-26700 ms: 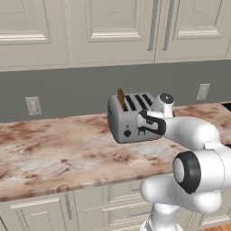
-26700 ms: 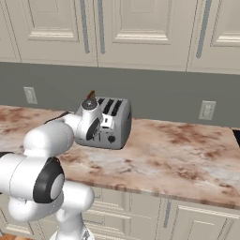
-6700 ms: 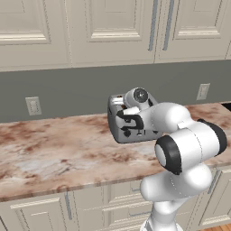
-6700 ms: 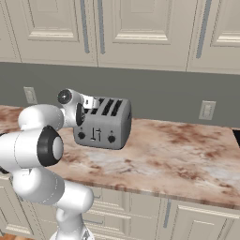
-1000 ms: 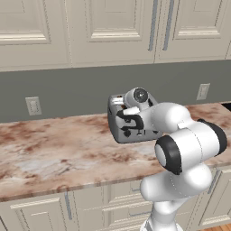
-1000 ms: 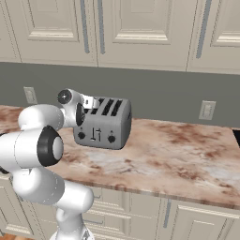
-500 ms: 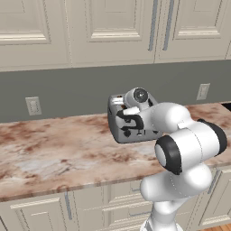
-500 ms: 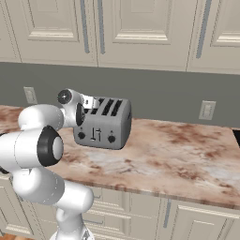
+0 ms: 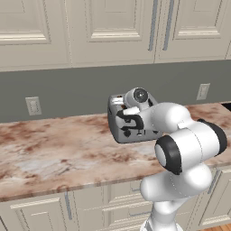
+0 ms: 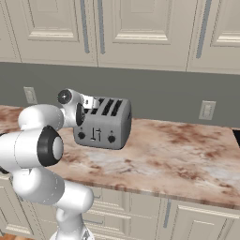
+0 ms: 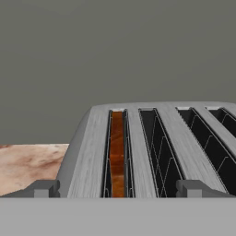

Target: Start the toaster. Once the lever pops up, take the bread to the plate on the dining counter.

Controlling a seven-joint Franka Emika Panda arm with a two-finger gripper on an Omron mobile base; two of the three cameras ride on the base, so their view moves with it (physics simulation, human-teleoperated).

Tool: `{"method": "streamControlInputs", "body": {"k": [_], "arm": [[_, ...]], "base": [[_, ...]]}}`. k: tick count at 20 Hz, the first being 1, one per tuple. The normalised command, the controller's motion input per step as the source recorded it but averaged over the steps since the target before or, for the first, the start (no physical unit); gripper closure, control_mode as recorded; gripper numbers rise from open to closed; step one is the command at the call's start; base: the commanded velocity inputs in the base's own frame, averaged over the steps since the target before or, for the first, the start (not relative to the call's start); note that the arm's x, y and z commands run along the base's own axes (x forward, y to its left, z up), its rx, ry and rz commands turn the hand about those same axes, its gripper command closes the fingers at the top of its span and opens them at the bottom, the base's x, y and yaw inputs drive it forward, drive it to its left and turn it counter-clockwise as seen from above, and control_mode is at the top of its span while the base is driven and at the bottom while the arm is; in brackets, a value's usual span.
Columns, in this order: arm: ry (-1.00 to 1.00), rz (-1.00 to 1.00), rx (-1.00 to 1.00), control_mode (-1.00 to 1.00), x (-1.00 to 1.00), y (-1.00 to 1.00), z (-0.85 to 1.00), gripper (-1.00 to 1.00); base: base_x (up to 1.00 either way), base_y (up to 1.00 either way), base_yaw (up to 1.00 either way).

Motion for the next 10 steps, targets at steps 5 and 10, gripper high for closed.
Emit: {"method": "streamControlInputs", "body": {"k": [5,10], "arm": [[0.00,0.00,0.00,-1.00,0.00,0.00,0.00,-1.00],[0.00,0.00,0.00,-1.00,0.00,0.00,0.00,-1.00]], "base": [[0.00,0.00,0.00],[0.00,0.00,0.00]]}}
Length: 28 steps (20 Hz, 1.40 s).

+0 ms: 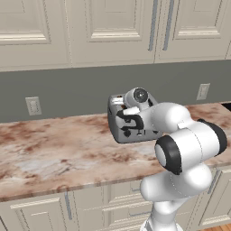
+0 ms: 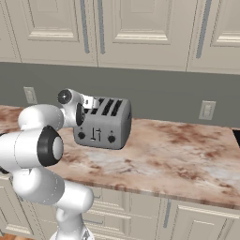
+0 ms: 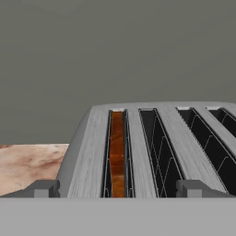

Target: Start the toaster. Once the lever pops up, take the bread to the plate on the dining counter.

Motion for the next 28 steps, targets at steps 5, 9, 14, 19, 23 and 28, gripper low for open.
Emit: {"method": "streamControlInputs", "body": {"k": [5,9,14,19,23,28], "arm": [[0.00,0.00,0.00,-1.00,0.00,0.00,0.00,-1.00],[0.00,0.00,0.00,-1.00,0.00,0.00,0.00,-1.00],[0.00,0.00,0.00,-1.00,0.00,0.00,0.00,-1.00],[0.00,0.00,0.00,-1.00,0.00,0.00,0.00,-1.00],[0.00,0.00,0.00,-1.00,0.00,0.00,0.00,-1.00],[0.00,0.00,0.00,-1.00,0.00,0.00,0.00,-1.00]], "base": [[0.00,0.00,0.00],[0.00,0.00,0.00],[0.00,0.00,0.00],[0.00,0.00,0.00],[0.00,0.00,0.00],[0.00,0.00,0.00]]}}
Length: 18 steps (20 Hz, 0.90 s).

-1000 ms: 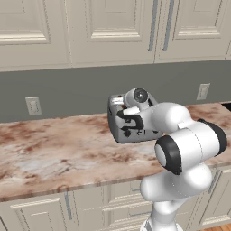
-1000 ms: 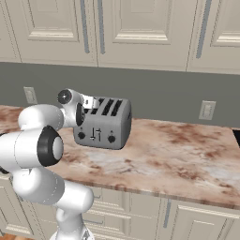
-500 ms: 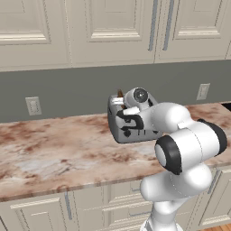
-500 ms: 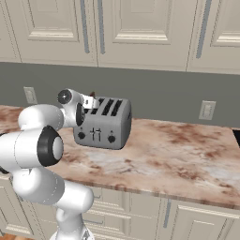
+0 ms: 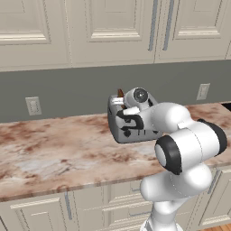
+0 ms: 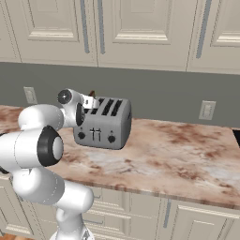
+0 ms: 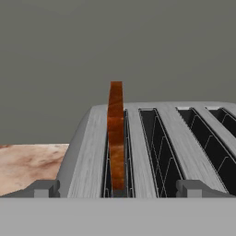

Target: Start the toaster. Once the lever pops up, take the bread to the plate on the dining counter.

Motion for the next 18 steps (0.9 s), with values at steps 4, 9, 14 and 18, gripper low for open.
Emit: {"method": "streamControlInputs", "body": {"k": [4,9,14,18], "arm": [[0.00,0.00,0.00,-1.00,0.00,0.00,0.00,-1.00],[0.00,0.00,0.00,-1.00,0.00,0.00,0.00,-1.00],[0.00,0.00,0.00,-1.00,0.00,0.00,0.00,-1.00],[0.00,0.00,0.00,-1.00,0.05,0.00,-0.01,-1.00]], "base": [[0.00,0.00,0.00],[0.00,0.00,0.00],[0.00,0.00,0.00],[0.00,0.00,0.00]]}}
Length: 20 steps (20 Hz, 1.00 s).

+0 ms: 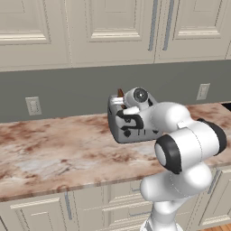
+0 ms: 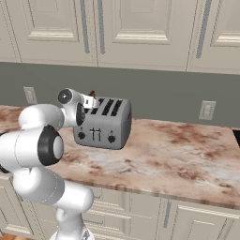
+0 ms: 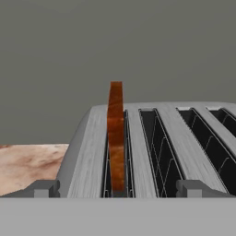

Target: Start the toaster. Once the lever pops up, take the bread to the plate on the dining counter.

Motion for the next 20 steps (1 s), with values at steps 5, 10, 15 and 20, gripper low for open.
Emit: {"method": "streamControlInputs", "body": {"k": [5,10,15,20], "arm": [[0.00,0.00,0.00,-1.00,0.18,0.00,0.00,-1.00],[0.00,0.00,0.00,-1.00,0.20,0.00,0.00,-1.00],[0.00,0.00,0.00,-1.00,0.16,0.00,0.00,-1.00],[0.00,0.00,0.00,-1.00,0.12,0.00,0.00,-1.00]], "base": [[0.00,0.00,0.00],[0.00,0.00,0.00],[0.00,0.00,0.00],[0.00,0.00,0.00]]}}
